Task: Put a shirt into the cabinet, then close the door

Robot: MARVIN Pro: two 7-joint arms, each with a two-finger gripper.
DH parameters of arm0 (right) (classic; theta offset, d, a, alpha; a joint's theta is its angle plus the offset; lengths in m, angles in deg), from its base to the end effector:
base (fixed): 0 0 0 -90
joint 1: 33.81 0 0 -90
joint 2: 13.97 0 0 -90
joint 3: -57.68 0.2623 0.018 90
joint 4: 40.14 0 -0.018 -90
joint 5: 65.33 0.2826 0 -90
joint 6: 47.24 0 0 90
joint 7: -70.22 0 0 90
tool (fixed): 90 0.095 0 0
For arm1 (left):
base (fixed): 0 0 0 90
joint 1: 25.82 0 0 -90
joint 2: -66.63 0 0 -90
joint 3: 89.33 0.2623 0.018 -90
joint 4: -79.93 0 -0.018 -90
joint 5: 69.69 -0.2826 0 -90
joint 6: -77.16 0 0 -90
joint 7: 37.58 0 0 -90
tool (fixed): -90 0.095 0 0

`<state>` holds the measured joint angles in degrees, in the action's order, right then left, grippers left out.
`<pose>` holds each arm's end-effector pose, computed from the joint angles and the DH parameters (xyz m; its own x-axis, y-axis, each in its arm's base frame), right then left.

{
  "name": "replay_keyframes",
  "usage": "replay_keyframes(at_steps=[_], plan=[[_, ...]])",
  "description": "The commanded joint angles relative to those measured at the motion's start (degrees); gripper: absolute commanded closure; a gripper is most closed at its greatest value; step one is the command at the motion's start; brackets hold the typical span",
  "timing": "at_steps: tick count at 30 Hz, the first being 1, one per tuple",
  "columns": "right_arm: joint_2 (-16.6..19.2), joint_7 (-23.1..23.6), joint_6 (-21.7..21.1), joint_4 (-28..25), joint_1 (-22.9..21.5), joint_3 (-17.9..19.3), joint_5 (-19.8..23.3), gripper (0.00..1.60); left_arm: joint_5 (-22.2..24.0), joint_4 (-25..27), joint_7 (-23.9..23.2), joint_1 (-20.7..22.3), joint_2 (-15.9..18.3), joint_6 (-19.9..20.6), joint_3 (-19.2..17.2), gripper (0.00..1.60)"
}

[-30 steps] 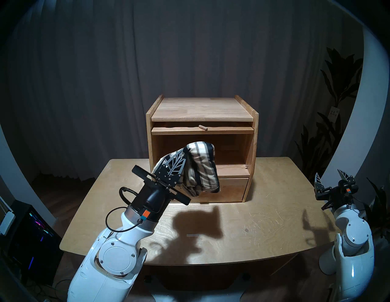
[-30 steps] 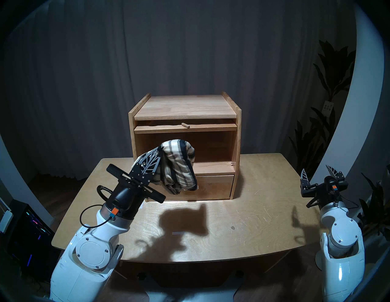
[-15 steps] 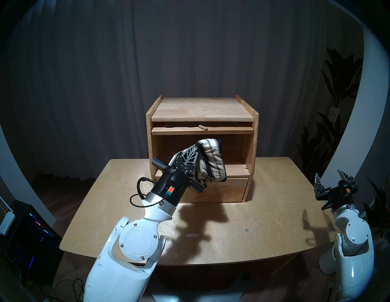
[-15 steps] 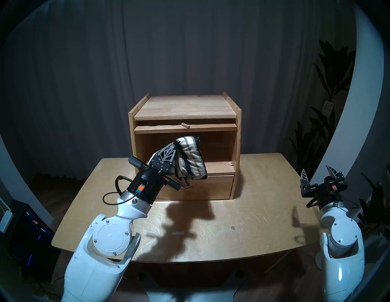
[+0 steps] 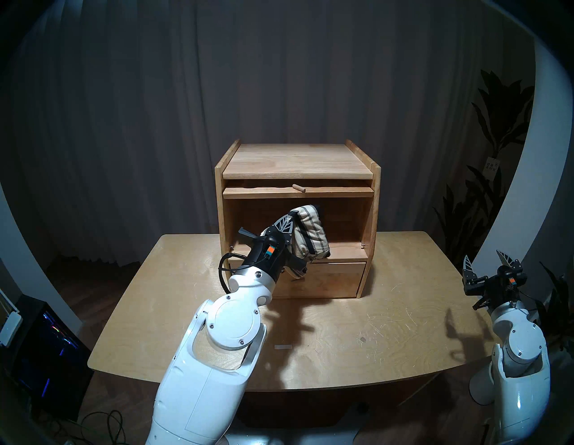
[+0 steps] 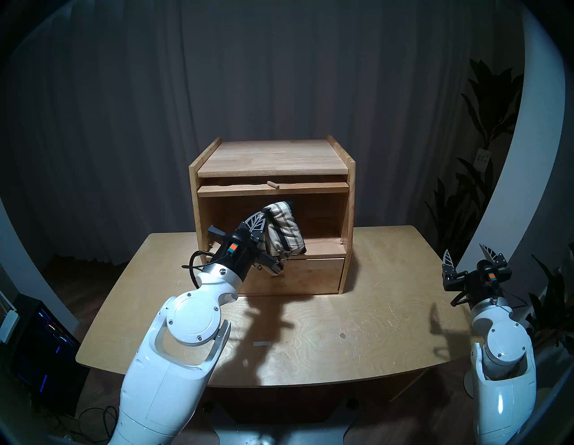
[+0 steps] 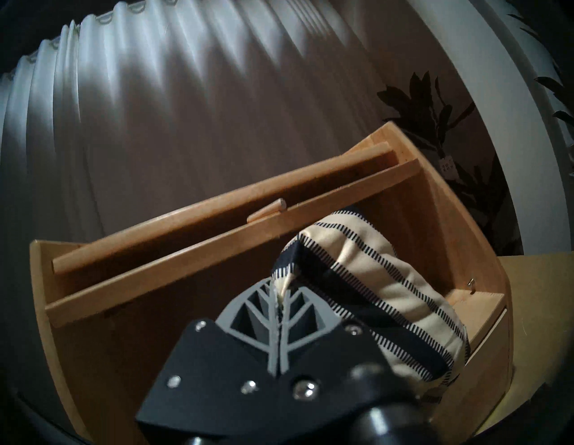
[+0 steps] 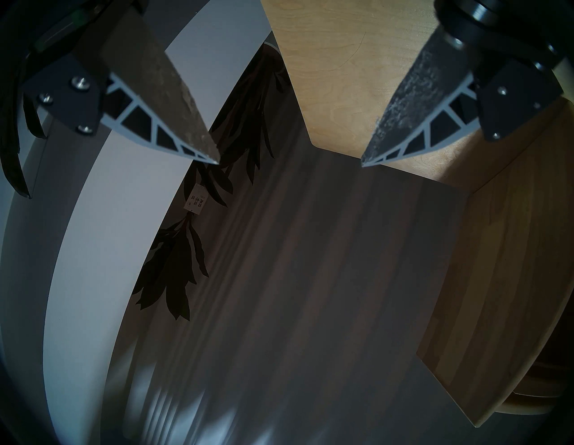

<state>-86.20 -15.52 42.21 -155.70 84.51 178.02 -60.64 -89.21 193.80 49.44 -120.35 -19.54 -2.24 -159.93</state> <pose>0.2549 -0.2058 -0.2009 0.0310 0.4111 0.9110 -0.2514 -0.8790 0.4052 0.3423 -0.1140 -0.1788 -0.2317 -0.3022 0.9247 -0.2630 -0.8957 -0.3586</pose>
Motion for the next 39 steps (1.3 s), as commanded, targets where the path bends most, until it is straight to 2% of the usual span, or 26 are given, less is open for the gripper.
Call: replay_keyframes(at_steps=[1, 19, 27, 33, 34, 39], plan=[[0.2, 0.1, 0.3, -0.9, -0.3, 0.0, 0.0, 0.0, 1.1, -1.6, 0.8, 6.3, -3.9, 5.6, -0.7, 1.6], [0.3, 0.0, 0.3, -0.8, -0.5, -0.1, 0.0, 0.0, 7.7, -3.5, 3.9, 15.3, -7.3, 19.6, -2.0, 1.6], [0.3, 0.0, 0.4, -1.0, -0.5, -0.1, 0.0, 0.0, 14.0, -7.3, 6.2, 19.3, -8.7, 25.3, -2.2, 1.6], [0.2, 0.0, 0.4, -1.3, -0.4, -0.1, 0.0, 0.0, 20.7, -11.1, 9.4, 21.8, -10.2, 25.7, -3.2, 1.6], [0.2, 0.0, 0.4, -1.4, -0.3, -0.1, 0.0, 0.0, 22.1, -12.2, 10.4, 23.2, -10.9, 25.2, -3.7, 1.6], [0.2, 0.0, 0.4, -1.6, -0.2, -0.1, 0.0, 0.0, 24.8, -11.4, 14.9, 24.0, -11.9, 19.6, -5.2, 1.6]])
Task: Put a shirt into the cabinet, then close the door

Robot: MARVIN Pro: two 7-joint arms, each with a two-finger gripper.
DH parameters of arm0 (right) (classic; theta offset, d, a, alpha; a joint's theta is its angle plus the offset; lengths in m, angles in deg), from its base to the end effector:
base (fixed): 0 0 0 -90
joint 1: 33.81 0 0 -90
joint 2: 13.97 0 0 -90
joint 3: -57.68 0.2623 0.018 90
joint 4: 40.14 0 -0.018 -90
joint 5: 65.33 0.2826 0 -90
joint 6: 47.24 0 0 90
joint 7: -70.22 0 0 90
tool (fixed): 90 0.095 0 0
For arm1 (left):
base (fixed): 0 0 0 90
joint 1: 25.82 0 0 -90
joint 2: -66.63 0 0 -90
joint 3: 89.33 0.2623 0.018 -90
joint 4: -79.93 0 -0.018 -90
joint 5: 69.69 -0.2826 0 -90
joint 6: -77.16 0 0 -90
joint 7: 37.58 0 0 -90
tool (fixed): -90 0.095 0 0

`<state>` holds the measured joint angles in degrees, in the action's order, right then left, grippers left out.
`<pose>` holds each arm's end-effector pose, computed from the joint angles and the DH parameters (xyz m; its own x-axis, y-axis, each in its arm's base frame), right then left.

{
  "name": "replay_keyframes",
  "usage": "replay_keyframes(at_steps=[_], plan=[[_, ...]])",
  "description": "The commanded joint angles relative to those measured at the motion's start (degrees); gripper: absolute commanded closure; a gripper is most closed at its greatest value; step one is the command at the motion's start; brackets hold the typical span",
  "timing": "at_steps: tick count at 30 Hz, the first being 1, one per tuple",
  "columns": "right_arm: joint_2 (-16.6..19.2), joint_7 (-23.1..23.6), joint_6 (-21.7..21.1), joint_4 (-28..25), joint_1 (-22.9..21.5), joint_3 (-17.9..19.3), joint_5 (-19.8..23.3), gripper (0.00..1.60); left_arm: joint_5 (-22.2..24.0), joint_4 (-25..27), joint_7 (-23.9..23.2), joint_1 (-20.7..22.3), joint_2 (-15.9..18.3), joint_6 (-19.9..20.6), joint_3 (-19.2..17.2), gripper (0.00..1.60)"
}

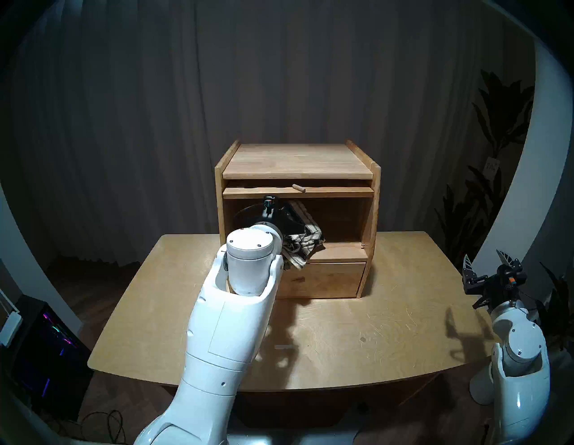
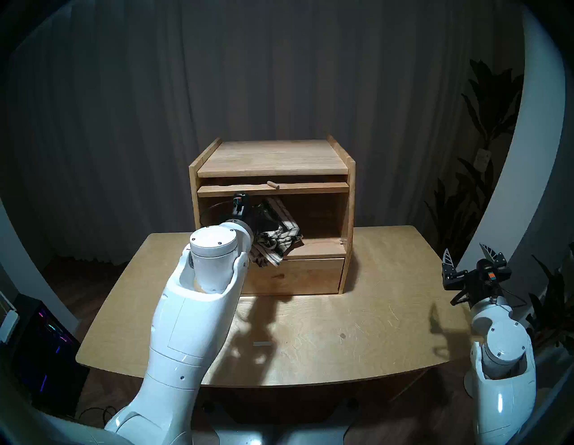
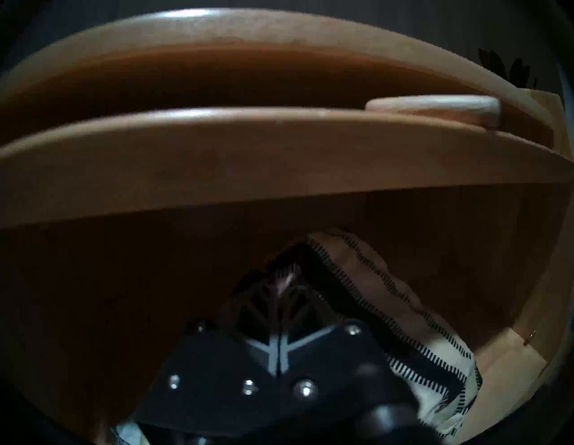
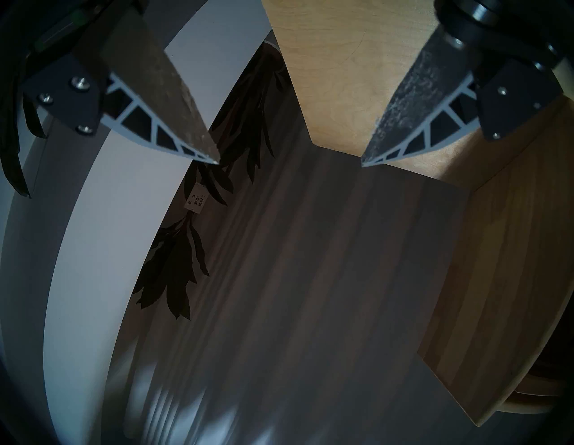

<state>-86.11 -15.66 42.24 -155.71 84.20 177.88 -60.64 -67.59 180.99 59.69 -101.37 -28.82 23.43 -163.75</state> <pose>0.2564 -0.2053 -0.1994 0.0249 0.4117 0.9110 -0.2532 -0.8790 0.4041 0.4248 -0.1184 -0.1551 0.1784 0.0003 0.9840 -0.1771 -0.9837 0.0324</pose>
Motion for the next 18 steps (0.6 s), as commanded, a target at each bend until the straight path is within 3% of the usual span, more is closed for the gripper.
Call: replay_keyframes(at_steps=[1, 5, 9, 18], plan=[[0.1, 0.2, 0.4, -1.6, 0.1, 0.0, 0.0, 0.0, 4.1, 3.4, 4.8, 4.1, -2.2, -6.5, -1.6, 1.6], [0.1, 0.1, 0.4, -1.5, 0.0, 0.0, 0.0, 0.0, 4.5, 7.3, 5.5, 2.0, -1.2, -10.1, -1.4, 1.6], [0.2, 0.1, 0.3, -1.1, -0.1, 0.0, 0.0, 0.0, 3.4, 7.5, 5.1, 0.4, -0.4, -10.8, -0.4, 1.6], [0.2, 0.1, 0.3, -1.2, -0.1, 0.0, 0.0, 0.0, 0.8, 11.8, 7.8, -10.0, 4.2, -14.8, 4.5, 1.6]])
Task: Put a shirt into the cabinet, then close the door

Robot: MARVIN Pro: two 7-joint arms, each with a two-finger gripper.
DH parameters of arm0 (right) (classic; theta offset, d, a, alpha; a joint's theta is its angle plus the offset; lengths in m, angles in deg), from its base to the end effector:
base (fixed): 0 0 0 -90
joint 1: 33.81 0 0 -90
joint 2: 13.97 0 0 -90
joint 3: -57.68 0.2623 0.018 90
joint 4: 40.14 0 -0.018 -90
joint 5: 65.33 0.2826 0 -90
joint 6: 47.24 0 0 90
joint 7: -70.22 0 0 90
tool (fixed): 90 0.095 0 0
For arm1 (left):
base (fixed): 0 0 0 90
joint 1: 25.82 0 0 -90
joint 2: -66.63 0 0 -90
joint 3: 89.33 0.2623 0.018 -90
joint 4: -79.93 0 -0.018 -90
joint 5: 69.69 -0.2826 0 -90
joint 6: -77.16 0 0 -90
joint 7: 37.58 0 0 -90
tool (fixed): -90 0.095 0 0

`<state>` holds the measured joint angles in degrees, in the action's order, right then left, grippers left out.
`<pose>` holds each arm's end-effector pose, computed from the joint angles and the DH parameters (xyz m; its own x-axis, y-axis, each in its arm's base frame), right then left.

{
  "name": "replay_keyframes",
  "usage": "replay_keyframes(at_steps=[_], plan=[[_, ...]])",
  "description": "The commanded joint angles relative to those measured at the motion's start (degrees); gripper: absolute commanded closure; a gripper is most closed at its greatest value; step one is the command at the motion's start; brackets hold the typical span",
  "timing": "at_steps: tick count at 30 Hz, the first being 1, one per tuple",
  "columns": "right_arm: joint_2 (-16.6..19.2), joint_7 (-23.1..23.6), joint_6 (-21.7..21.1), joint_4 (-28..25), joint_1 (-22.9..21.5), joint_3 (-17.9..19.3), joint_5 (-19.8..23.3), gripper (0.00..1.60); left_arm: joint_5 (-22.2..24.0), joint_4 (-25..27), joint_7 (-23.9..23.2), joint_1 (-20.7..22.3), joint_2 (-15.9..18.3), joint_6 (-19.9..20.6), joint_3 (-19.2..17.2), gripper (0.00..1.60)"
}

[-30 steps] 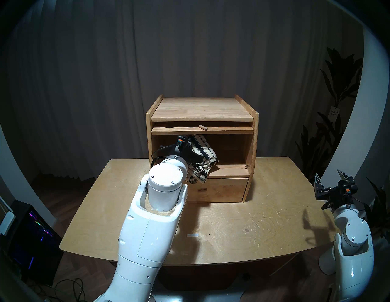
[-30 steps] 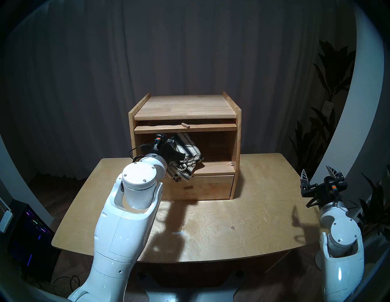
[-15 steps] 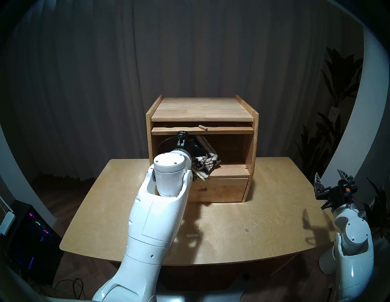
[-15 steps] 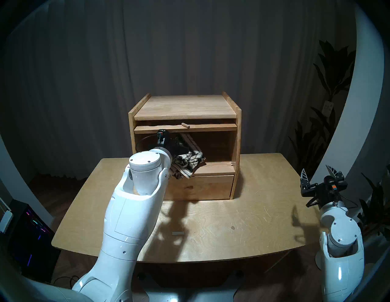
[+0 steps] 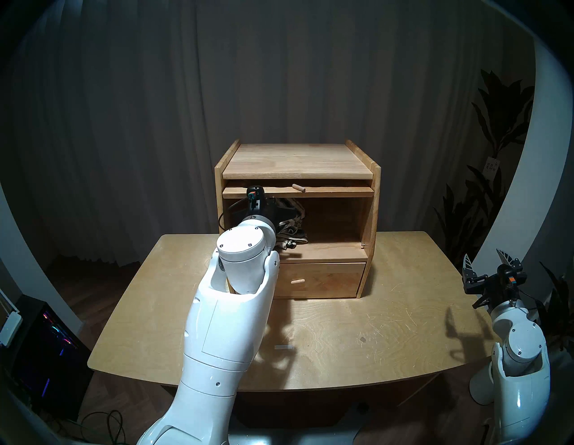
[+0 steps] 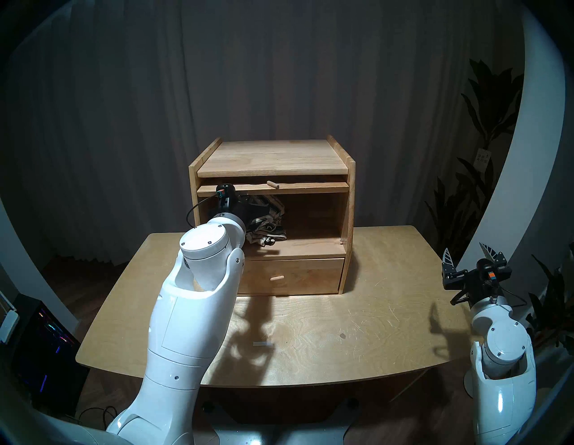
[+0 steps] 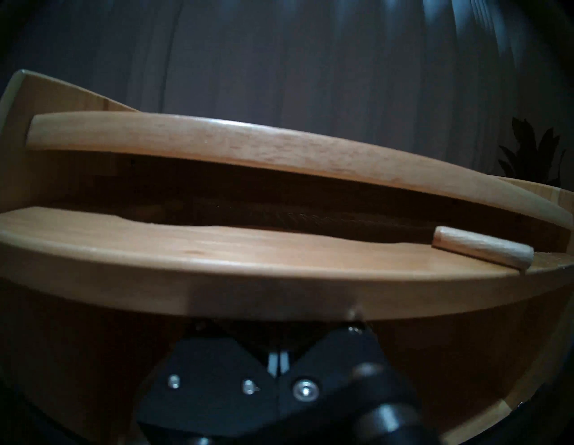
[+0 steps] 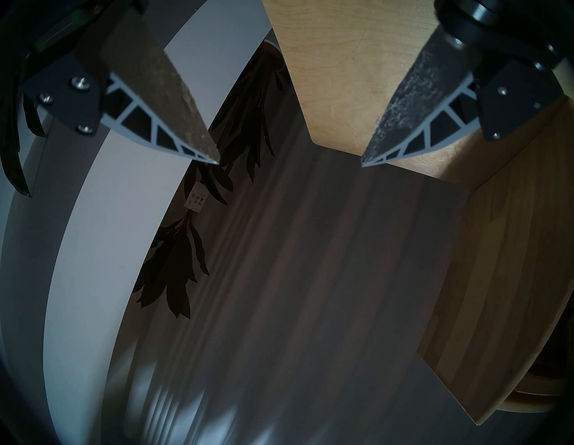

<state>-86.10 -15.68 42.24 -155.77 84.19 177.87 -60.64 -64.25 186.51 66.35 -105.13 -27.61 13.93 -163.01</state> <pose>0.2565 -0.2051 -0.1990 0.0237 0.4121 0.9108 -0.2533 -0.8789 0.4042 0.4075 -0.1060 -0.1366 0.0104 0.1036 0.9946 -0.0933 -0.9902 0.1041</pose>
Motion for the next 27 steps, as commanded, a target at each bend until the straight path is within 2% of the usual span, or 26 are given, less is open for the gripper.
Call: replay_keyframes(at_steps=[1, 5, 10, 14, 16, 18, 22, 27], plan=[[0.2, 0.1, 0.3, -1.2, -0.1, 0.0, 0.0, 0.0, -3.2, 6.7, 1.6, -6.8, 3.2, -6.0, 5.0, 1.6], [0.2, 0.1, 0.3, -1.2, -0.1, 0.0, 0.0, 0.0, -6.2, 8.1, 2.4, -10.0, 5.2, -9.2, 10.5, 1.6], [0.1, 0.1, 0.4, -1.3, 0.0, 0.0, 0.0, 0.0, -10.4, 4.8, 3.7, -10.5, 7.9, -13.0, 15.7, 1.6], [0.1, 0.1, 0.4, -1.5, 0.1, 0.0, 0.0, 0.0, -14.9, 1.5, 6.9, -7.0, 8.5, -16.7, 19.7, 1.6], [0.1, 0.2, 0.4, -1.7, 0.2, 0.1, 0.0, 0.0, -16.4, -2.3, 8.7, -3.5, 6.9, -17.8, 20.6, 1.6], [0.1, 0.1, 0.4, -1.7, 0.2, 0.1, 0.0, 0.0, -17.0, -3.2, 8.6, -3.6, 5.7, -17.6, 18.5, 1.6], [0.1, 0.1, 0.3, -1.5, 0.1, 0.0, 0.0, 0.0, -17.5, -5.0, 8.6, -1.2, 2.3, -15.8, 15.4, 1.6], [0.1, 0.1, 0.3, -1.4, 0.0, 0.0, 0.0, 0.0, -17.2, -6.5, 8.0, 1.0, 0.5, -14.1, 12.6, 1.6]])
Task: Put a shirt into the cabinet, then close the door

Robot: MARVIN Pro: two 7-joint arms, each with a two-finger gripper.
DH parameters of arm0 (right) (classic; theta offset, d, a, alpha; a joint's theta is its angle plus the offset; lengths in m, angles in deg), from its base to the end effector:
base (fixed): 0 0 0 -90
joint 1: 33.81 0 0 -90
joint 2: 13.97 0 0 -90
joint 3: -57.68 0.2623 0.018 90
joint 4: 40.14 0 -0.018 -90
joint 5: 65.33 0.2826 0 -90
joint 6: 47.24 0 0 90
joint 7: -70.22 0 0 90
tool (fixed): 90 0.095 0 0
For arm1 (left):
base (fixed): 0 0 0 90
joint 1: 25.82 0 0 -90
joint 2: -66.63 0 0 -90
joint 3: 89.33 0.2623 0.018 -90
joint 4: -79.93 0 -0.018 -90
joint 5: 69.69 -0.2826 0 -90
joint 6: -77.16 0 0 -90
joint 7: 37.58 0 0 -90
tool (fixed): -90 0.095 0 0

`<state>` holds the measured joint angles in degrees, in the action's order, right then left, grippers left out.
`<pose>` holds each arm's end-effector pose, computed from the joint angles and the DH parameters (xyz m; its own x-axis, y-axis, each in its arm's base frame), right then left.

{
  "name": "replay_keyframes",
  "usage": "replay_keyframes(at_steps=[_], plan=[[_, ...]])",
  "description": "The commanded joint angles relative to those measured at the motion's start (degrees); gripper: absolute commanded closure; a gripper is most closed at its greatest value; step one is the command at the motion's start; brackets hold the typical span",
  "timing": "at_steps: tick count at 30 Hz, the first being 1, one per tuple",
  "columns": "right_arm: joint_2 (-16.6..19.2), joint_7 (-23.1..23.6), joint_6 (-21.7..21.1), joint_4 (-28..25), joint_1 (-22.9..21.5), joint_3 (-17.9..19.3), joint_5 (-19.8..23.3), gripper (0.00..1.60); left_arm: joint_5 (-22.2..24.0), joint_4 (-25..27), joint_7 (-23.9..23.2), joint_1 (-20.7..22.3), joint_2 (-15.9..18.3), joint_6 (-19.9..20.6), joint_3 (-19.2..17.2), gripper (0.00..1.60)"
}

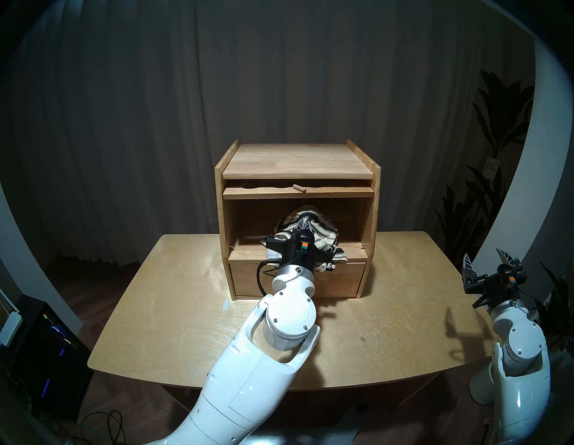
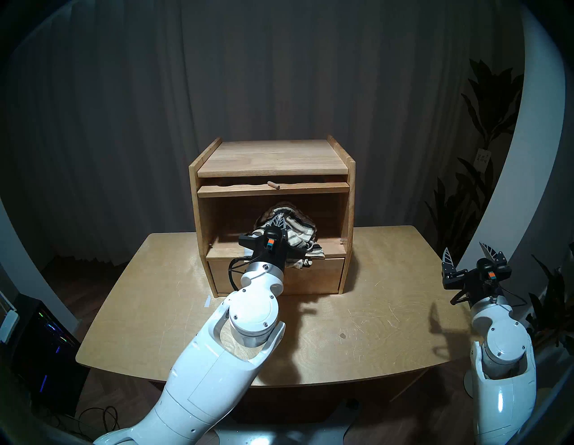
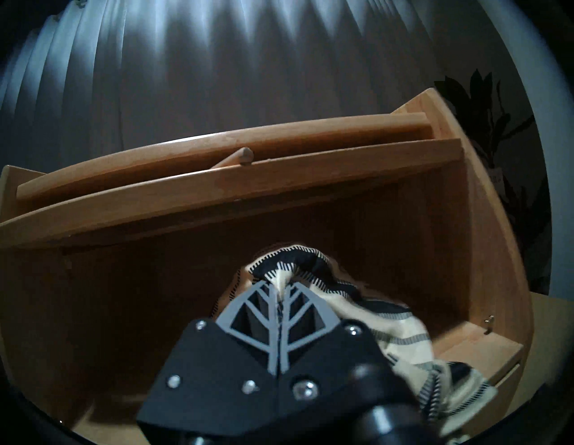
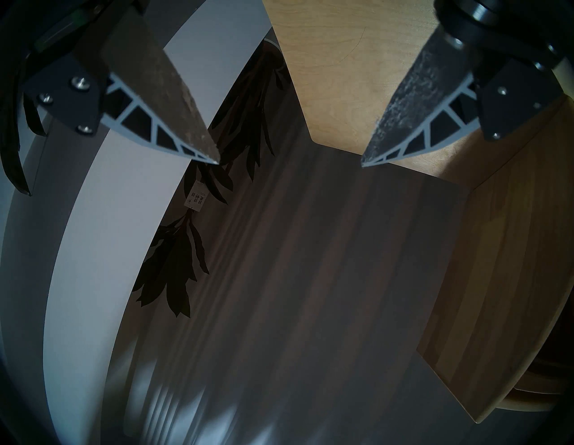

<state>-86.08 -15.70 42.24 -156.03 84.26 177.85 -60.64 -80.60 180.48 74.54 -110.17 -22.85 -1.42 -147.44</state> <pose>0.2565 -0.2042 -0.1978 0.0205 0.4136 0.9102 -0.2523 -0.8788 0.4050 0.3683 -0.1692 -0.1888 -0.1785 -0.1762 0.9680 -0.1075 -0.9745 -0.1972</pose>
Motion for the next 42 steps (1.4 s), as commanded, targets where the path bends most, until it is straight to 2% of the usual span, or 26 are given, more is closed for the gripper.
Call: replay_keyframes(at_steps=[1, 8, 13, 17, 27, 32, 36, 42], plan=[[0.1, 0.1, 0.3, -1.2, 0.0, 0.0, 0.0, 0.0, -0.8, -0.7, -0.3, 6.3, -4.4, 1.4, -3.4, 1.6], [0.1, 0.1, 0.3, -1.3, 0.1, 0.1, 0.0, 0.0, -0.8, -4.3, 0.0, 9.6, -5.9, 4.0, -5.9, 1.6], [0.0, 0.2, 0.4, -1.6, 0.3, 0.1, 0.0, 0.0, 0.6, -10.8, 1.0, 12.3, -7.0, 5.9, -6.1, 1.6], [0.0, 0.2, 0.4, -1.9, 0.5, 0.2, 0.0, 0.0, 2.5, -16.3, 3.7, 14.9, -8.2, 6.7, -6.0, 1.6], [0.0, 0.1, 0.3, -2.2, 0.9, 0.2, 0.1, 0.0, 4.9, -25.6, 10.2, 19.8, -11.8, 3.9, -5.5, 1.6], [0.1, 0.1, 0.3, -2.2, 0.9, 0.2, 0.1, 0.0, 4.8, -26.5, 11.2, 22.3, -13.7, 3.0, -6.8, 1.6], [0.1, 0.1, 0.3, -2.2, 0.9, 0.2, 0.2, 0.0, 4.3, -26.1, 11.4, 23.5, -14.0, 2.1, -7.4, 1.6], [0.1, 0.1, 0.3, -2.3, 1.1, 0.2, 0.2, 0.0, 4.1, -29.9, 11.9, 26.2, -13.7, 0.0, -8.5, 1.6]])
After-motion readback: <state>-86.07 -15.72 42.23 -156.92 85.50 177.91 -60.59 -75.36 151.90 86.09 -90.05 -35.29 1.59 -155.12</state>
